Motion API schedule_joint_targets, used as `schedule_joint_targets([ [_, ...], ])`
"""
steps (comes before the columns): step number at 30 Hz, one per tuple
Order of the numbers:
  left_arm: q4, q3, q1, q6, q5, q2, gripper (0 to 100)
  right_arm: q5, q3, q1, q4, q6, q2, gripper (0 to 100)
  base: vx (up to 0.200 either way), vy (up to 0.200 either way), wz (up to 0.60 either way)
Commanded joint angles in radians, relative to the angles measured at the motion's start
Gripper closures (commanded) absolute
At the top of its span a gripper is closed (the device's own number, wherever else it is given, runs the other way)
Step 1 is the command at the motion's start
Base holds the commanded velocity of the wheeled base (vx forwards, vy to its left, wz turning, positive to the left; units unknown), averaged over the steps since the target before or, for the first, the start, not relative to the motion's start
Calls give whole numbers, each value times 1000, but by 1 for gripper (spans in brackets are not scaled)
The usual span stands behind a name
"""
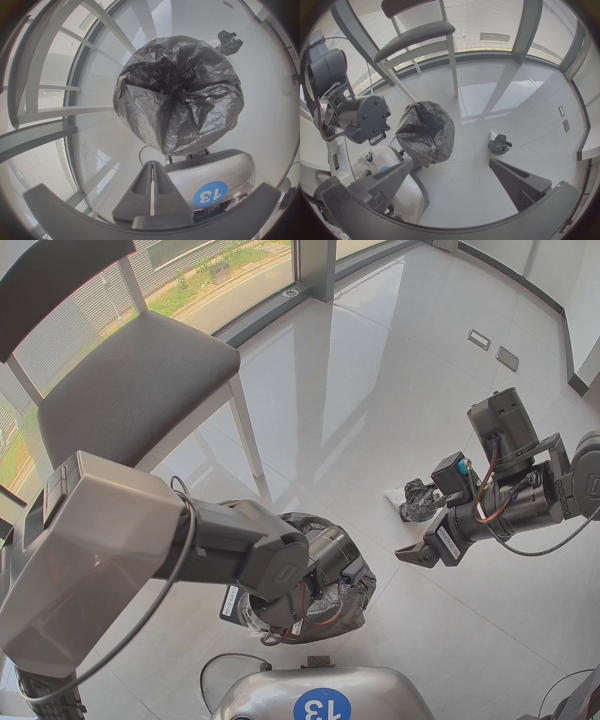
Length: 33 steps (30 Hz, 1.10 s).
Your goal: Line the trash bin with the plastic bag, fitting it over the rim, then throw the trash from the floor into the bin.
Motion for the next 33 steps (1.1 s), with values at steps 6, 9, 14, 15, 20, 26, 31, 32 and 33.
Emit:
schedule_joint_targets([
  [6,-5,7,-8,-4,2,-38,100,0,2,-1,0,-1,2,0,0,0,0],
  [9,-5,-5,-25,-4,4,-63,100,-1,8,-15,0,-1,2,0,0,0,0],
  [14,-18,-7,-55,-9,0,-122,100,-1,26,-49,1,-3,-13,0,0,0,0],
  [15,-20,-5,-55,-9,0,-133,100,-1,34,-55,1,-3,-18,0,0,0,0],
  [20,-47,-7,-52,-6,-3,-178,0,-1,86,-98,1,0,-41,0,0,0,0],
  [26,-72,-7,-40,-3,0,-199,0,-3,146,-156,0,-3,-67,0,0,0,0],
  [31,-103,10,-19,3,0,-245,0,-12,210,-250,-29,-17,-79,0,0,0,0],
  [32,-107,16,-8,3,-1,-256,0,-12,236,-282,-66,-35,-79,0,0,0,0],
  [33,-120,22,4,5,0,-265,0,-12,269,-312,-114,-57,-78,0,0,0,0],
])
